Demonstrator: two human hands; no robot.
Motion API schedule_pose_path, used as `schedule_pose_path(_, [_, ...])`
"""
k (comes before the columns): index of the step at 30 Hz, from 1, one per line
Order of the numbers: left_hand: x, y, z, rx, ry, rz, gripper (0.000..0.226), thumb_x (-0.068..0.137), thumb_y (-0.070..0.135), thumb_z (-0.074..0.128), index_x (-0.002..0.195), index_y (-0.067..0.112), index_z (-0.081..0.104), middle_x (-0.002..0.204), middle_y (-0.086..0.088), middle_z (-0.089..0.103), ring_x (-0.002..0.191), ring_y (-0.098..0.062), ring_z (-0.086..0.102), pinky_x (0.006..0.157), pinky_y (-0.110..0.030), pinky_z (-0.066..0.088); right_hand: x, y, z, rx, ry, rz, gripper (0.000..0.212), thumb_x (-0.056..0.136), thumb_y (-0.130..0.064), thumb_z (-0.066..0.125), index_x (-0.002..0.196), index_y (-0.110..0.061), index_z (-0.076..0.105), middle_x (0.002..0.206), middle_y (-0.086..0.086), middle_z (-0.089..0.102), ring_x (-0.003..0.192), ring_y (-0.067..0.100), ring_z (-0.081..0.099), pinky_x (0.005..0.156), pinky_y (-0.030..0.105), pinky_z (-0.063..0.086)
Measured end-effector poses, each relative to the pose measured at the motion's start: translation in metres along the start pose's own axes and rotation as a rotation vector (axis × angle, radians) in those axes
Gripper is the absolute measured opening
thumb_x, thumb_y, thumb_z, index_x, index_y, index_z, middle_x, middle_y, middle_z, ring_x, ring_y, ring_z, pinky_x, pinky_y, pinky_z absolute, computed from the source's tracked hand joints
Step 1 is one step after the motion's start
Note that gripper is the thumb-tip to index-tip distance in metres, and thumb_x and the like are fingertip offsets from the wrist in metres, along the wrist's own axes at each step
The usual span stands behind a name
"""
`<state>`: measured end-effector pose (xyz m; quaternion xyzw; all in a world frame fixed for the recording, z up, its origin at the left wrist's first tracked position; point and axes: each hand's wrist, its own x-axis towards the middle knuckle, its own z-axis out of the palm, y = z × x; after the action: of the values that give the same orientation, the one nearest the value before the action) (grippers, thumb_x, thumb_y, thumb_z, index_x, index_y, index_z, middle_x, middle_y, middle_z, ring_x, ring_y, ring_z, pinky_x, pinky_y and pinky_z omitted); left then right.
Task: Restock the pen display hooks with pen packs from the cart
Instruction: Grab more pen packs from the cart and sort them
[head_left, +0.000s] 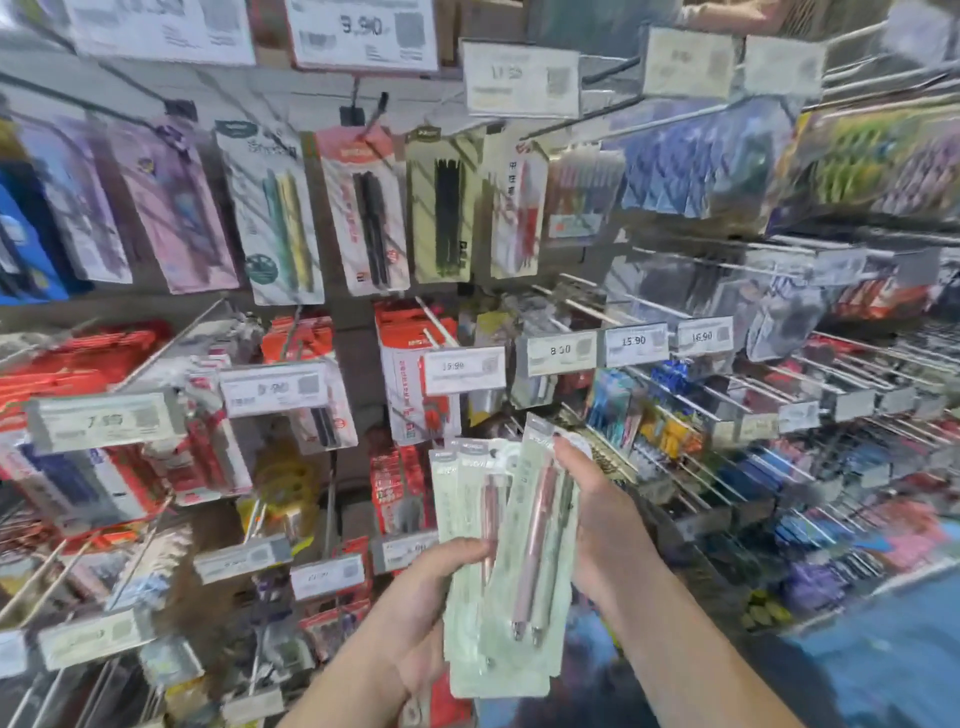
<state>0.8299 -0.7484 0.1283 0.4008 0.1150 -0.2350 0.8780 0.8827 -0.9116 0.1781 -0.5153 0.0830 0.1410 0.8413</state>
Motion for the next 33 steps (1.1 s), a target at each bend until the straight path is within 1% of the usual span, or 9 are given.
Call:
schedule_pose_path(1, [0.005,0.004,0.008,0.030,0.009,-0.011,0.026,0.074,0.009,0.073,0.094,-0.006,0.080,0.096,-0.030,0.075,0.079,-0.039,0.075,0.084,-0.051,0.059,0.012,-0.005,-0.006,-0.020,-0.014,0.026,0.014,0.098,-0.033,0.067,0.097,-0.026,0.079,0.098,0.005,0.080,0.083,0.013,0.077,0.067,0.024,0.060])
schedule_pose_path(3, [0.020,0.009,0.017,0.060,0.047,-0.003,0.029,0.081,0.011,0.057,0.066,0.001,0.079,0.072,-0.022,0.073,0.058,-0.033,0.072,0.058,-0.039,0.062,0.042,-0.007,-0.020,-0.058,-0.051,0.095,0.056,0.070,-0.059,0.087,0.111,-0.022,0.078,0.126,0.007,0.073,0.114,0.027,0.070,0.099,0.047,0.056])
schedule_pose_path(6, [0.037,0.019,0.021,0.047,0.134,0.011,0.028,0.076,0.015,0.057,0.066,0.001,0.080,0.070,-0.022,0.072,0.054,-0.033,0.071,0.049,-0.036,0.059,0.096,-0.007,-0.056,-0.172,0.016,-0.015,0.081,0.060,-0.071,0.084,0.128,-0.029,0.071,0.139,0.002,0.065,0.134,0.028,0.056,0.119,0.059,0.033])
schedule_pose_path(10, [0.052,0.029,0.003,0.065,0.200,0.009,0.036,0.062,0.016,0.076,0.093,-0.001,0.081,0.093,-0.028,0.073,0.072,-0.038,0.073,0.069,-0.045,0.058,0.090,-0.053,-0.044,-0.289,0.111,-0.179,0.015,0.100,-0.035,0.064,0.112,-0.026,0.066,0.112,0.000,0.069,0.099,0.015,0.066,0.090,0.027,0.054])
schedule_pose_path(14, [0.060,0.036,-0.015,0.042,0.203,0.000,0.079,0.064,0.018,0.088,0.135,-0.004,0.062,0.120,-0.031,0.065,0.097,-0.043,0.068,0.092,-0.053,0.051,0.114,-0.064,-0.050,-0.367,0.194,-0.277,0.043,0.103,0.010,0.038,0.134,-0.006,0.063,0.109,0.015,0.051,0.103,0.035,0.054,0.086,0.037,0.042])
schedule_pose_path(17, [0.064,0.042,-0.021,-0.001,0.156,0.019,0.076,0.062,0.015,0.087,0.132,-0.005,0.065,0.118,-0.031,0.067,0.095,-0.043,0.070,0.093,-0.054,0.052,0.122,-0.061,-0.049,-0.400,0.261,-0.355,0.008,0.101,-0.014,0.060,0.095,-0.011,0.063,0.078,0.003,0.055,0.070,0.019,0.054,0.062,0.030,0.044])
schedule_pose_path(24, [0.070,0.053,-0.030,0.024,0.102,0.034,0.078,0.063,0.016,0.087,0.135,-0.004,0.063,0.138,-0.034,0.056,0.108,-0.045,0.064,0.118,-0.069,0.026,0.116,-0.057,-0.042,-0.503,0.284,-0.508,0.018,0.107,-0.019,0.053,0.090,-0.019,0.058,0.076,-0.004,0.051,0.066,0.011,0.044,0.058,0.024,0.038])
schedule_pose_path(29, [0.079,0.059,-0.032,0.041,0.097,0.044,0.077,0.063,0.018,0.087,0.132,-0.005,0.065,0.122,-0.032,0.066,0.099,-0.043,0.069,0.100,-0.057,0.049,0.115,-0.066,-0.049,-0.518,0.195,-0.531,0.014,0.107,-0.028,0.051,0.101,-0.018,0.058,0.061,-0.008,0.056,0.047,0.001,0.045,0.046,0.018,0.039])
schedule_pose_path(33, [0.087,0.061,-0.029,0.020,0.058,0.030,0.075,0.058,0.014,0.089,0.125,-0.011,0.067,0.110,-0.034,0.069,0.088,-0.044,0.072,0.080,-0.052,0.060,0.114,-0.070,-0.057,-0.506,0.116,-0.520,0.025,0.104,-0.029,0.056,0.093,-0.008,0.061,0.068,0.023,0.061,0.048,0.032,0.050,0.043,0.033,0.035])
